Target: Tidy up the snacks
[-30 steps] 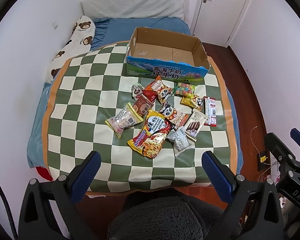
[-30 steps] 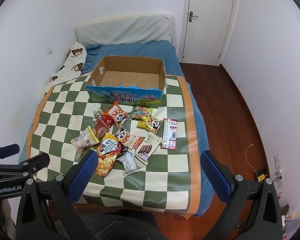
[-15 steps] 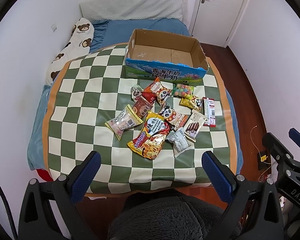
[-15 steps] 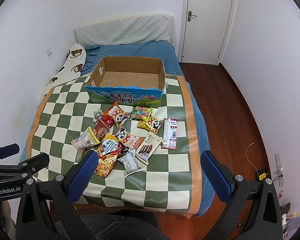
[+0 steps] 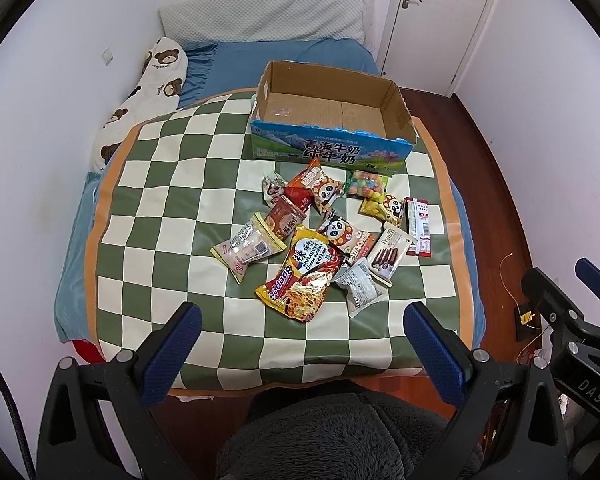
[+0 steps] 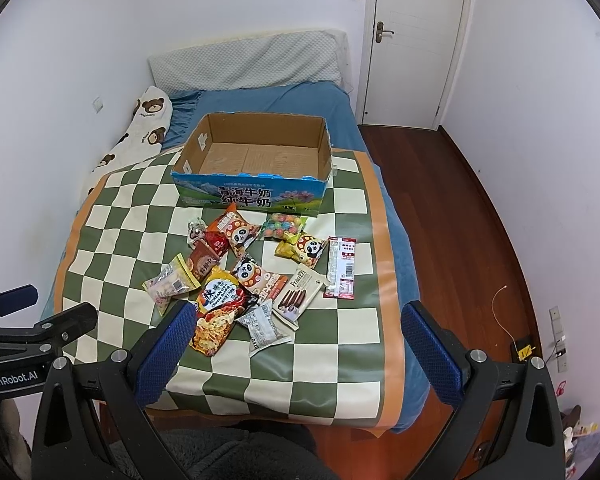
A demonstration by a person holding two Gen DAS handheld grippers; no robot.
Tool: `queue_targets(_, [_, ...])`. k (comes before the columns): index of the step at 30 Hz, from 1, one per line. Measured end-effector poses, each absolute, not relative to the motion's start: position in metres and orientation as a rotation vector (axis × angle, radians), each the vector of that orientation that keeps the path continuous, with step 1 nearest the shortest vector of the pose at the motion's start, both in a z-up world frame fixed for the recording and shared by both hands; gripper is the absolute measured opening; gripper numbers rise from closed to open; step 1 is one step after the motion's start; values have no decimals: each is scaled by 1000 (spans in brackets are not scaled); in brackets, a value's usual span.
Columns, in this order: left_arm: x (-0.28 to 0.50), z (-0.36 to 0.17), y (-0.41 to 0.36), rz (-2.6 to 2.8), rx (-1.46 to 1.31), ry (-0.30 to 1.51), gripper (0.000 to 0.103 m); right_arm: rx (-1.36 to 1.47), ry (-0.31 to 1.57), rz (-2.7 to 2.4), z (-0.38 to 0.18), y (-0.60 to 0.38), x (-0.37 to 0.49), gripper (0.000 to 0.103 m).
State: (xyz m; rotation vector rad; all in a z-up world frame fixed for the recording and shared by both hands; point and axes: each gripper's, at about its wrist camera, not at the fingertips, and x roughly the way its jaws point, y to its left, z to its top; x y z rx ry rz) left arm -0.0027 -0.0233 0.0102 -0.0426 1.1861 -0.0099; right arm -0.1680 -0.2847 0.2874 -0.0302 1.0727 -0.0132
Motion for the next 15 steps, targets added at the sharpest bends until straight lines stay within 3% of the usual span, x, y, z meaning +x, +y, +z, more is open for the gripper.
queue_targets(15, [0, 12, -23, -12, -42, 1185, 103, -26, 1071, -15, 289, -281, -166, 103])
